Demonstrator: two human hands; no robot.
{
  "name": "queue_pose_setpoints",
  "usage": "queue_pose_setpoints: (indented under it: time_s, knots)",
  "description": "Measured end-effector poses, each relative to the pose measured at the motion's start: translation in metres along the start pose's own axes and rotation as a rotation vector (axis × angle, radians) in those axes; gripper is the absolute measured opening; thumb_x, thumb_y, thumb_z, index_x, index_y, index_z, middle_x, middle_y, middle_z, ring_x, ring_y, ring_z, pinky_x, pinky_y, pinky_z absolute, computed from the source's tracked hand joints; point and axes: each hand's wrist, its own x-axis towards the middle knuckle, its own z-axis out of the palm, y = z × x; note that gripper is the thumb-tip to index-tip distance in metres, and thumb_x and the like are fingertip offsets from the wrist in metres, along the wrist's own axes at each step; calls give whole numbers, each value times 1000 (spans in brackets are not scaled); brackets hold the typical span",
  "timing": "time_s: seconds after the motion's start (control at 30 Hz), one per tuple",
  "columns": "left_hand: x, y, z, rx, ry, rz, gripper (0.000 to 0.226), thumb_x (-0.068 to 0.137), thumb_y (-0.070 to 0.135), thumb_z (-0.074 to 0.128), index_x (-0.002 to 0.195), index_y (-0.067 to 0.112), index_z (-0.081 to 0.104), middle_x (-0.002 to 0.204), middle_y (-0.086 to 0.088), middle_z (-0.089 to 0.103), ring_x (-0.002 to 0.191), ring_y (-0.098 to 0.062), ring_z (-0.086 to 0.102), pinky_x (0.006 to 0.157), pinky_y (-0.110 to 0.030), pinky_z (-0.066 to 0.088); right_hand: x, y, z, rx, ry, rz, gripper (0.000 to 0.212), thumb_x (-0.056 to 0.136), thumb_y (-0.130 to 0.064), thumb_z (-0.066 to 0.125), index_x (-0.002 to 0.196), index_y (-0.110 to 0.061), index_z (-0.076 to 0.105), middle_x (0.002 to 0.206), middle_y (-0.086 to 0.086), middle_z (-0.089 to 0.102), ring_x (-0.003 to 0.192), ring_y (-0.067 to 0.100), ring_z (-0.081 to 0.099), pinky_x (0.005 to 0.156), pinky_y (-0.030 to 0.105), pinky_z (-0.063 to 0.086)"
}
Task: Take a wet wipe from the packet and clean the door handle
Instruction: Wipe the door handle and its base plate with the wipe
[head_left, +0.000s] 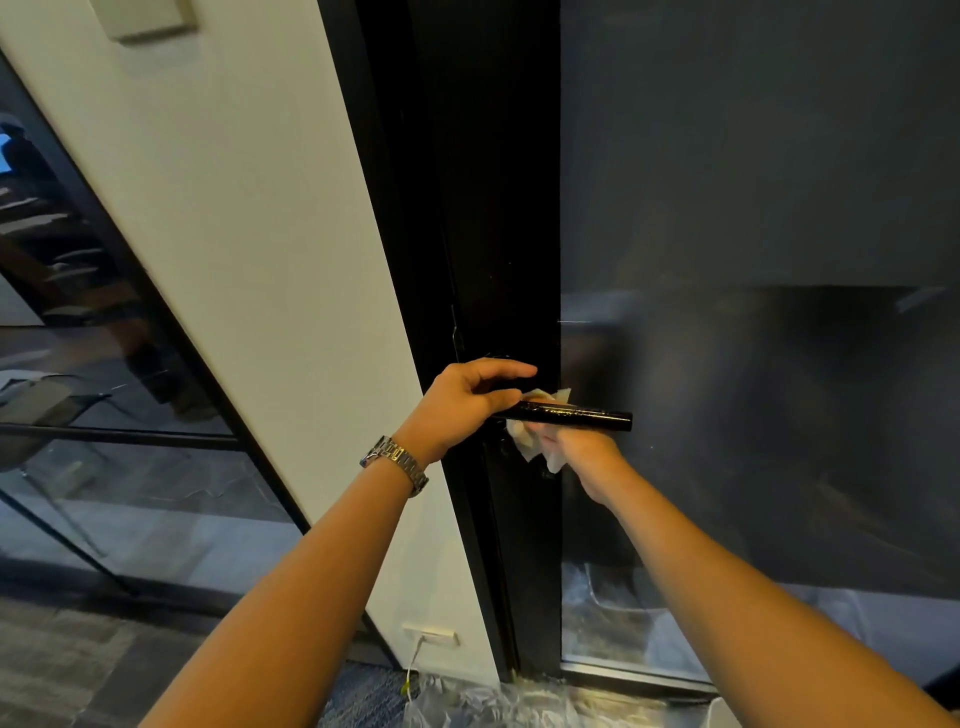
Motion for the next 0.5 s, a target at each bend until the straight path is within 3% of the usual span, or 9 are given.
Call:
queue_pose_setpoints:
  time_s: [0.07,0.17,0.27,0.37,0.5]
  knots:
    - [-1,1,2,3,6,-2,30,90,11,53,117,23,61,116,8,58,103,-1,53,90,-16,42,0,2,-2,-127,22,2,18,91,-33,57,101,-18,54,96,0,57,97,17,51,82,27,42]
    - [-3,1,6,13,48,6,30,91,11,52,117,22,60,120,7,58,109,-4,51,90,-13,41,9,16,-2,-75,87,-23,18,92,-21,57,108,-15,63,112,6,62,108,22,55,86,29,42]
    - [-5,-1,16,10,183,24,28,88,11,57,115,19,62,125,5,57,113,-2,50,95,-12,40,9,28,8,-19,77,-18,19,91,-12,54,106,-18,63,116,8,63,107,22,58,89,31,47]
    - [-7,-3,25,61,357,22,26,85,15,63,110,18,64,119,4,59,103,-1,52,83,-1,41,7,35,18,3,74,-52,24,92,-10,49,109,-25,57,123,10,56,113,24,53,97,32,44]
    - [-7,-5,17,142,402,-9,27,82,28,66,106,16,67,106,1,65,89,-4,56,71,-3,42,-2,42,18,-413,93,-201,50,94,-7,46,140,-25,38,142,15,33,122,30,46,92,30,45]
